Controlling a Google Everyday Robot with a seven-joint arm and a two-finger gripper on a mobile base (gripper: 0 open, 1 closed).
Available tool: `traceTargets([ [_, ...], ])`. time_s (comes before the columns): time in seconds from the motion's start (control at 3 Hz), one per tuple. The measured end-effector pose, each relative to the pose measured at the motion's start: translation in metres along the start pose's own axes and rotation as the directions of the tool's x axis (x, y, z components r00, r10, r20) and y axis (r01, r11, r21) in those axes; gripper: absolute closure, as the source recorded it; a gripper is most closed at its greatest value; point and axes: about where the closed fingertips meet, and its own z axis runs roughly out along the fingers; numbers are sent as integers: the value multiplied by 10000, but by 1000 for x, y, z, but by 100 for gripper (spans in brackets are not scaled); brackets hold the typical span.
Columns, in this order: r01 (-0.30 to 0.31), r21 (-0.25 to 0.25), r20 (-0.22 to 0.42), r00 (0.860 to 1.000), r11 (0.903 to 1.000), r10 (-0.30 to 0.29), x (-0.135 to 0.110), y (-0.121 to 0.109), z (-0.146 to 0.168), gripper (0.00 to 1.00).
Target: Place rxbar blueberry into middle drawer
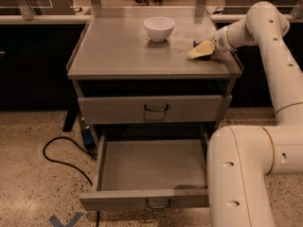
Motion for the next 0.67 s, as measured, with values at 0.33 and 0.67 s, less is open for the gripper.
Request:
traceTargets([
  [0.33, 0, 0, 0, 10000, 10000, 0, -7, -1, -5, 100],
  [0.67, 0, 6, 3, 10000, 10000, 0, -14, 5, -14, 100],
])
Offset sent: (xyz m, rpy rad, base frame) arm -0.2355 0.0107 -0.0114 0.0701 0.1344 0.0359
